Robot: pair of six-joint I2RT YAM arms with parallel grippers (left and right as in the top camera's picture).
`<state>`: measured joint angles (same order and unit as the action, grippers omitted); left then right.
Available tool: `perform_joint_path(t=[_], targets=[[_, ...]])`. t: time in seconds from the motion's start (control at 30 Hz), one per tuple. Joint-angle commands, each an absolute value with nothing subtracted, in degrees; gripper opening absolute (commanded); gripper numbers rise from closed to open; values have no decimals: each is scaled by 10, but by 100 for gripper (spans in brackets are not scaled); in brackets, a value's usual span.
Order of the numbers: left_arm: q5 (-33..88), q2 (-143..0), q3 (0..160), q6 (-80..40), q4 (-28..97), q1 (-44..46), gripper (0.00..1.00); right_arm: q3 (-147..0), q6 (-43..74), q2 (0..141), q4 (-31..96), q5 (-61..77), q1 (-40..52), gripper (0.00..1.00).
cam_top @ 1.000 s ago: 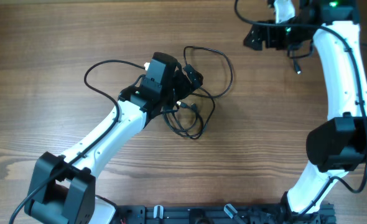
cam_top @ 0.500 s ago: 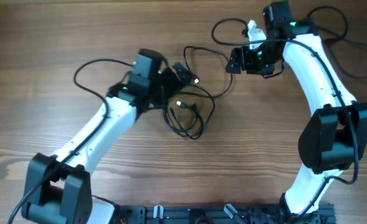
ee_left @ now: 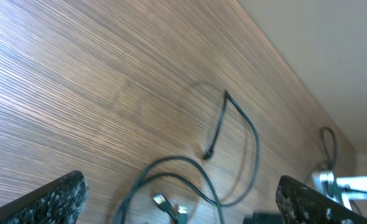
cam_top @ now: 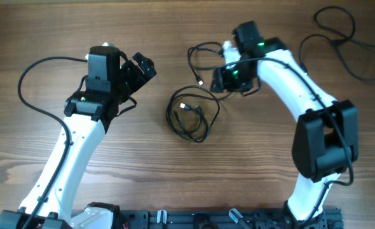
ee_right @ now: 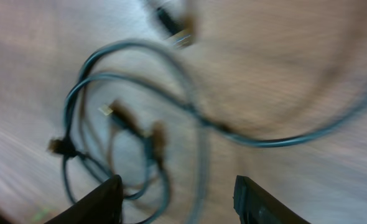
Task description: Untangle cables
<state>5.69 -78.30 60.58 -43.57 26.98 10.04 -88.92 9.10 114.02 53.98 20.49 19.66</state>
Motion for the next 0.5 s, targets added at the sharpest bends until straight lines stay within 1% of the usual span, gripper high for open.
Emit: perform_joint_path(t=[0.0, 0.03, 0.17, 0.47], targets=[[-23, -776, 608, -422, 282, 97, 100, -885, 190, 1149, 559, 133, 238, 59], [-34, -777, 608, -422, 290, 97, 100, -885, 222, 1149, 567, 102, 247, 59], [-97, -777, 608, -422, 303, 96, 100, -885, 245, 1149, 589, 63, 265, 59], [-106, -777, 608, -422, 303, 88, 100, -869, 261, 1149, 591, 63, 268, 58]])
